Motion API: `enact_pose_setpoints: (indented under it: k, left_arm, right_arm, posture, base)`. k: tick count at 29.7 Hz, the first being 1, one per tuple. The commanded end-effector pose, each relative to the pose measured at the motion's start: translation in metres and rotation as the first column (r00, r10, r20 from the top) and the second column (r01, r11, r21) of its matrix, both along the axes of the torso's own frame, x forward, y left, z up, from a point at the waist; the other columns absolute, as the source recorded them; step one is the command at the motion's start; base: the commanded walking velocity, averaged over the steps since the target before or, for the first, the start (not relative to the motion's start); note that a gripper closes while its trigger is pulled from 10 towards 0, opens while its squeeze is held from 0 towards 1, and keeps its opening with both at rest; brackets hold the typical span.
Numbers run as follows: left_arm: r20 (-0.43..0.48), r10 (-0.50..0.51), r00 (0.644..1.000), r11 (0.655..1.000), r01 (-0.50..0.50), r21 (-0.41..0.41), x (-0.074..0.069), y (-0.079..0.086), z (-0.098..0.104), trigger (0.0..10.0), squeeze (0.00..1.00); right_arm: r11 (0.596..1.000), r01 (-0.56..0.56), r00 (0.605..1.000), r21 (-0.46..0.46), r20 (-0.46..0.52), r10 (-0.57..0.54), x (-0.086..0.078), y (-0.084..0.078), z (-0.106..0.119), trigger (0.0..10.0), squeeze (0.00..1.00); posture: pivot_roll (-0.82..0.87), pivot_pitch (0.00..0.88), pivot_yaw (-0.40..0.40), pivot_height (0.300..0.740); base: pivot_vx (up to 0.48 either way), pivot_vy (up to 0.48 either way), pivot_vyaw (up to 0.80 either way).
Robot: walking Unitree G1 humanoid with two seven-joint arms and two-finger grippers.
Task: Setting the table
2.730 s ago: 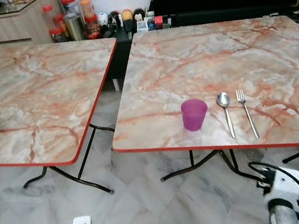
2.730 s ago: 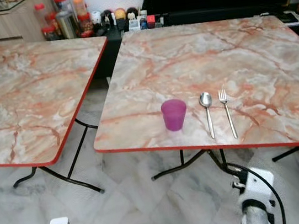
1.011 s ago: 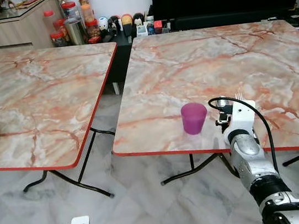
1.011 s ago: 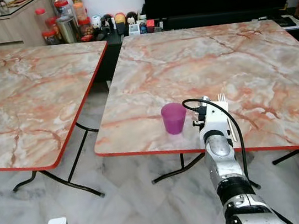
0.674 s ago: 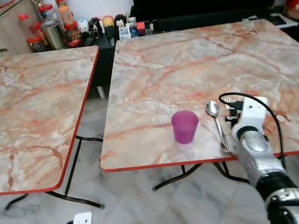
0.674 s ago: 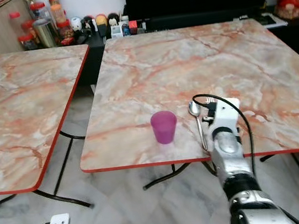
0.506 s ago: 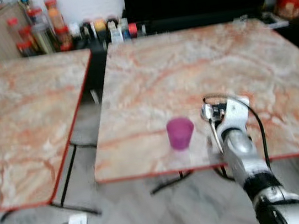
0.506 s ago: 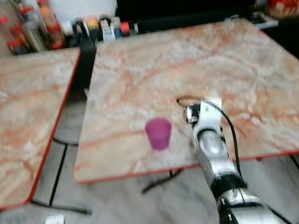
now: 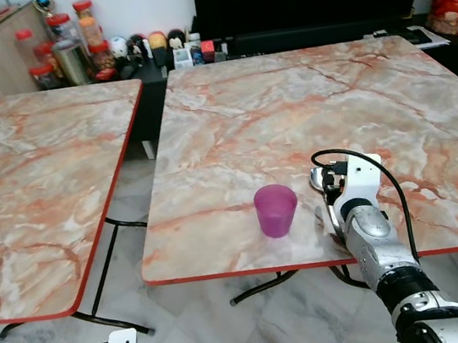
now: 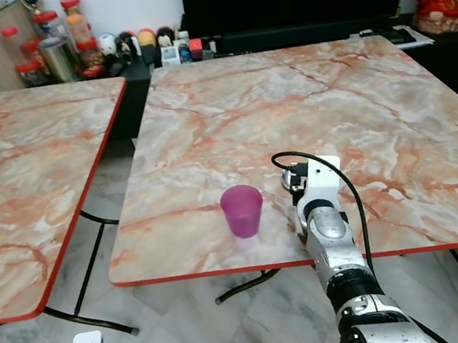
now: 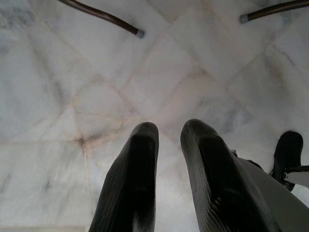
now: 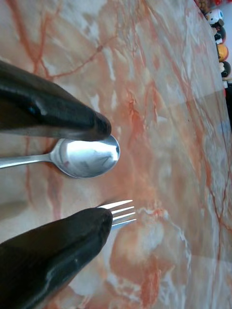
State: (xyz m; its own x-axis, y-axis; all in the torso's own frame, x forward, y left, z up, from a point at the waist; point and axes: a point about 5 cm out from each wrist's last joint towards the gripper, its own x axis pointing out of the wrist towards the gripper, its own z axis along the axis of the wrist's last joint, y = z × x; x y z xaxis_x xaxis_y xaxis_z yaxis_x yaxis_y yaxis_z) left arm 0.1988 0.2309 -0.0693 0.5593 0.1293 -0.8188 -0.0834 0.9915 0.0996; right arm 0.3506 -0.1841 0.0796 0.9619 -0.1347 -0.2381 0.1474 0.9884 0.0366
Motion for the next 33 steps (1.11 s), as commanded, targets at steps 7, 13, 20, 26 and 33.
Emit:
enact_pose_setpoints:
  k: [7,13,20,26,33]
  left_arm:
    - [-0.012,-0.012,1.000,1.000,0.012,0.003,-0.002,0.001,-0.001,10.0,0.00]
    - [-0.014,-0.015,1.000,1.000,0.015,0.000,-0.003,0.001,-0.001,10.0,0.00]
    - [-0.016,-0.019,1.000,1.000,0.019,0.000,-0.003,0.000,-0.001,10.0,0.00]
    - [-0.021,-0.024,1.000,1.000,0.024,0.000,-0.004,0.000,-0.002,10.0,0.00]
    - [-0.023,-0.029,0.999,1.000,0.029,0.001,-0.004,0.000,-0.002,10.0,0.00]
  right_arm:
    - [0.999,-0.044,0.999,-0.011,-0.027,0.044,0.001,0.006,0.001,10.0,1.00]
    - [0.996,-0.082,0.990,-0.019,-0.114,0.079,-0.003,0.008,-0.010,10.0,0.00]
    - [0.996,-0.093,0.988,-0.011,-0.127,0.091,-0.005,0.008,-0.014,10.0,0.00]
    - [0.996,-0.085,0.982,-0.029,-0.169,0.079,-0.010,0.004,-0.021,10.0,0.00]
    - [0.996,-0.085,0.981,-0.008,-0.175,0.082,-0.014,0.004,-0.027,10.0,0.00]
  posture:
    - [0.01,0.000,0.018,0.740]
    - [0.01,0.000,0.018,0.740]
    - [0.01,0.000,0.017,0.740]
    - [0.01,0.000,0.015,0.740]
    - [0.01,0.000,0.014,0.740]
  base:
    - [0.000,0.000,0.00]
    - [0.000,0.000,0.00]
    - [0.000,0.000,0.00]
    - [0.000,0.000,0.00]
    - [0.000,0.000,0.00]
